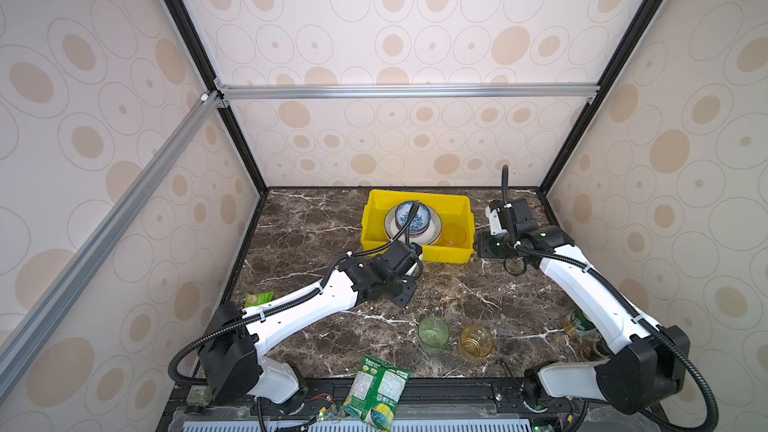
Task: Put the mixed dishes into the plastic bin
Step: 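Withdraw the right gripper while the left gripper reaches toward the green cup, then lower the left gripper onto the green cup's rim and close it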
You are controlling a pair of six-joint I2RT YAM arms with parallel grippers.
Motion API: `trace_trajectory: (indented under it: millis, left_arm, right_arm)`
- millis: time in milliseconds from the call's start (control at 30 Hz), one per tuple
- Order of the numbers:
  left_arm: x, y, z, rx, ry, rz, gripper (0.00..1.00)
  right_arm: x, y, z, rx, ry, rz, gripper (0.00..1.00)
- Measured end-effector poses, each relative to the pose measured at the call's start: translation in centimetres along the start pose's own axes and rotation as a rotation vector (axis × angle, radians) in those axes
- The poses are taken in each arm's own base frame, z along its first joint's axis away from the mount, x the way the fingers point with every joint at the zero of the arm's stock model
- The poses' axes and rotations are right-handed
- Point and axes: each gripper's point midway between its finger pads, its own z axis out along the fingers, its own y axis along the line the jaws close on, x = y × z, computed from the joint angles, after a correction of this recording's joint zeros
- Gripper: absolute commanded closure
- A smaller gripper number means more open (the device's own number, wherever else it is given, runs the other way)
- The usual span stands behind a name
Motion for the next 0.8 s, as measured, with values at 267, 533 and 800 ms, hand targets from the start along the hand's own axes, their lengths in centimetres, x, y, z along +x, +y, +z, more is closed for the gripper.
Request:
trace_trajectory:
  millis: [267, 533, 800]
  left_arm:
    - [1.4, -2.7, 0.7, 0.031, 0.039, 0.036, 0.57]
    - [3.5, -4.8, 1.9, 0.043, 0.109, 0.084, 0.57]
    - [4.7, -6.1, 2.8, 0.050, 0.151, 0.115, 0.57]
  right_arm:
    - [-0.1, 0.0, -0.5, -0.005, -0.017, 0.000, 0.53]
    - [0.1, -0.1, -0.5, -0.003, -0.017, 0.000, 0.53]
    - [0.5, -0.2, -1.0, -0.002, -0.026, 0.002, 0.53]
